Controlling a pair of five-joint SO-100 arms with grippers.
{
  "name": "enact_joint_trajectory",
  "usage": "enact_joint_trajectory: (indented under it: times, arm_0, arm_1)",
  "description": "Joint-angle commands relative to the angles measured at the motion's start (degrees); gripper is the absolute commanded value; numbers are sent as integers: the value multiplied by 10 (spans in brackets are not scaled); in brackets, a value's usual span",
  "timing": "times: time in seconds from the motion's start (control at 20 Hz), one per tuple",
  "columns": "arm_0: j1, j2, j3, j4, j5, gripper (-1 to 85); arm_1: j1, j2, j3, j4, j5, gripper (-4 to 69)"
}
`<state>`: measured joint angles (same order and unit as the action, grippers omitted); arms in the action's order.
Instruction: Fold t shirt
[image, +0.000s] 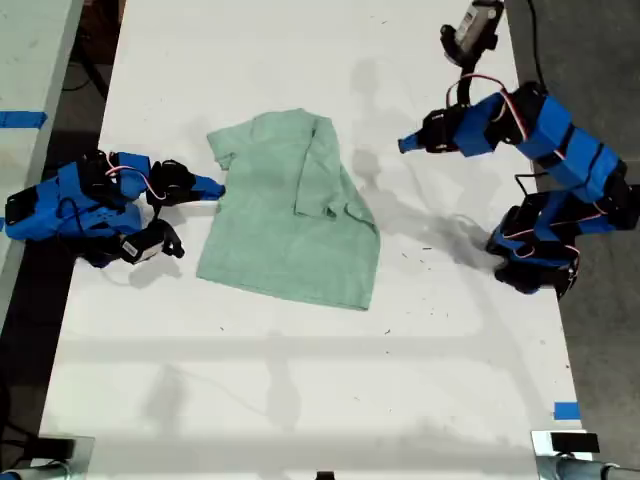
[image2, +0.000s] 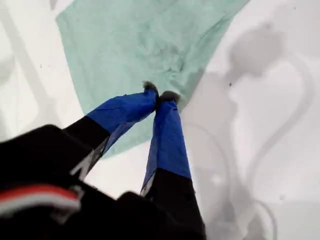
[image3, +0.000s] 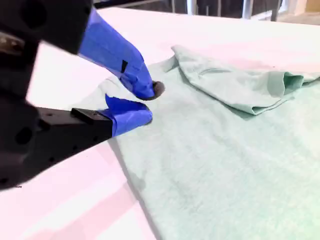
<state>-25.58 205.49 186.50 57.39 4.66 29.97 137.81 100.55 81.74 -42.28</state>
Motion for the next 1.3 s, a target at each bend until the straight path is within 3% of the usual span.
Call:
enact_joint_trajectory:
  times: [0.0,0.15,0.25,0.35,0.65,1.25]
  arm_0:
    - [20,6,17,-33,24,-3]
    - [40,6,18,-118,86,-3]
    - [19,6,2,-149,156,-3]
    - [-32,6,-11,-133,212,-3]
    - [-93,7,-5,-91,192,-3]
    - [-73,7,11,-98,154,-3]
  arm_1:
    - [-57,184,239,-78,42,16]
    - [-52,457,563,-126,23,16]
    - [-35,638,689,-54,33,17]
    - [-33,628,727,-73,15,17]
    - [-39,628,714,-70,-11,17]
    - [-40,629,737,-66,37,17]
